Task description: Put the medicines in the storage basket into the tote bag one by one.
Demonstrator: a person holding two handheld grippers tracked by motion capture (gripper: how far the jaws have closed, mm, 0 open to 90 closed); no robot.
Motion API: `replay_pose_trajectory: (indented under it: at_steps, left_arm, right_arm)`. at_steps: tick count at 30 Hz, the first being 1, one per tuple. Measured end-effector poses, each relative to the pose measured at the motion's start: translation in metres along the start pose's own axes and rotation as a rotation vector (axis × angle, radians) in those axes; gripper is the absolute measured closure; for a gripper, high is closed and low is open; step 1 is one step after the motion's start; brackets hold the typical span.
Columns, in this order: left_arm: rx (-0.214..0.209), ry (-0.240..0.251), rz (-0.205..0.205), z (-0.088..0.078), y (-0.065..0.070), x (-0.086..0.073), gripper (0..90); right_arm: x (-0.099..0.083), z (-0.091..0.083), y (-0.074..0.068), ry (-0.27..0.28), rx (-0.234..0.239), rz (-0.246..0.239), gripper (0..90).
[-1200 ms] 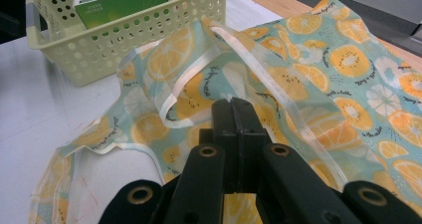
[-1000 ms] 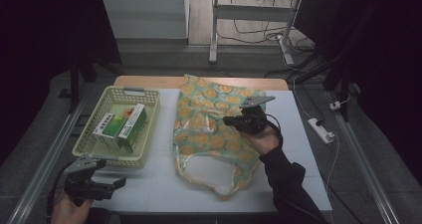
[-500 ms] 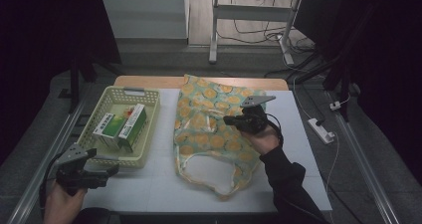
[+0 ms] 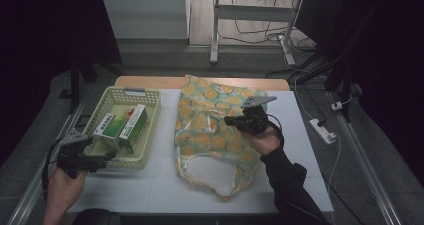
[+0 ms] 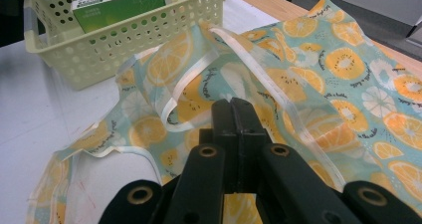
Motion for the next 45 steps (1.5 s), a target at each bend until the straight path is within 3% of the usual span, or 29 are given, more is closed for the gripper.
replay_pose_trajectory:
  at_steps: [9,20,23,29,39,45]
  left_arm:
    - [0.024,-0.039,-0.012,0.017,-0.016,0.016,0.0]
    - [0.089,-0.139,-0.043,0.033,-0.033,0.028,0.2]
    - [0.087,-0.159,-0.051,0.037,-0.036,0.029,0.3]
    - [0.08,-0.21,-0.054,0.047,-0.04,0.031,0.7]
    - [0.105,-0.312,-0.059,0.06,-0.044,0.035,6.0]
    - [0.1,-0.313,-0.049,0.06,-0.043,0.035,12.6]
  right_arm:
    - [0.0,0.0,0.001,0.003,-0.003,0.0,90.0]
    - [0.0,0.001,-0.001,-0.003,0.003,-0.003,90.0]
    - [0.0,0.001,-0.001,0.0,0.004,-0.002,90.0]
    - [0.0,0.002,0.0,-0.001,0.008,-0.001,90.0]
    - [0.0,0.001,-0.001,0.002,0.012,0.0,90.0]
    - [0.0,0.001,0.0,0.002,0.012,0.001,90.0]
Point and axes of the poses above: each handheld gripper's, and its own axes: z roughly forward along the jaws, x roughly out of its top, y roughly to its right, the point moved 2 cm from there along z, roughly forward along the jaws, and after that the axes turned 1 degree about -z, right-handed, at the moved point
